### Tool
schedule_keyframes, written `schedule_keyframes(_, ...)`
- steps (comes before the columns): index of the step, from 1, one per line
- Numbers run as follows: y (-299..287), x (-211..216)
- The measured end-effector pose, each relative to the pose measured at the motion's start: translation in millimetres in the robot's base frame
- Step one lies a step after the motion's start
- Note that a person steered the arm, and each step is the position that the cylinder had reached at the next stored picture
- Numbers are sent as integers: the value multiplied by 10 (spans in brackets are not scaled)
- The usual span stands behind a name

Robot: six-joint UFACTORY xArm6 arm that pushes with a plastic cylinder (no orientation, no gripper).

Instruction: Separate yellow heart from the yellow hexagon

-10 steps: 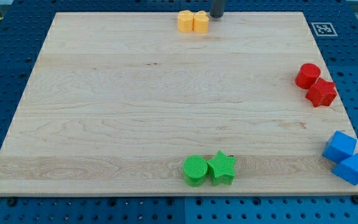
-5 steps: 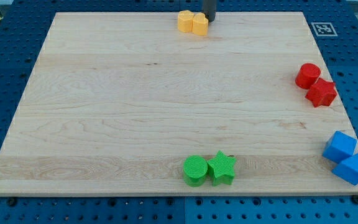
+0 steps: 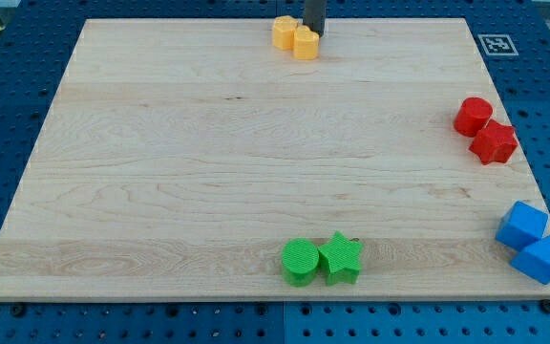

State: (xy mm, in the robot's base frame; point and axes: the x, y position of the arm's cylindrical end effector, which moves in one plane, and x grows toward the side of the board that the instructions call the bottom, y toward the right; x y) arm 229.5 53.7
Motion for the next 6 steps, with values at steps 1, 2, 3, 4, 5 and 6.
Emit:
schedule_keyframes(1, 0, 140)
schedule_keyframes(2, -38, 150)
schedule_keyframes(3, -166, 150)
schedule_keyframes(4, -349, 150)
schedule_keyframes(5, -565, 150)
schedule_keyframes(6, -578, 258)
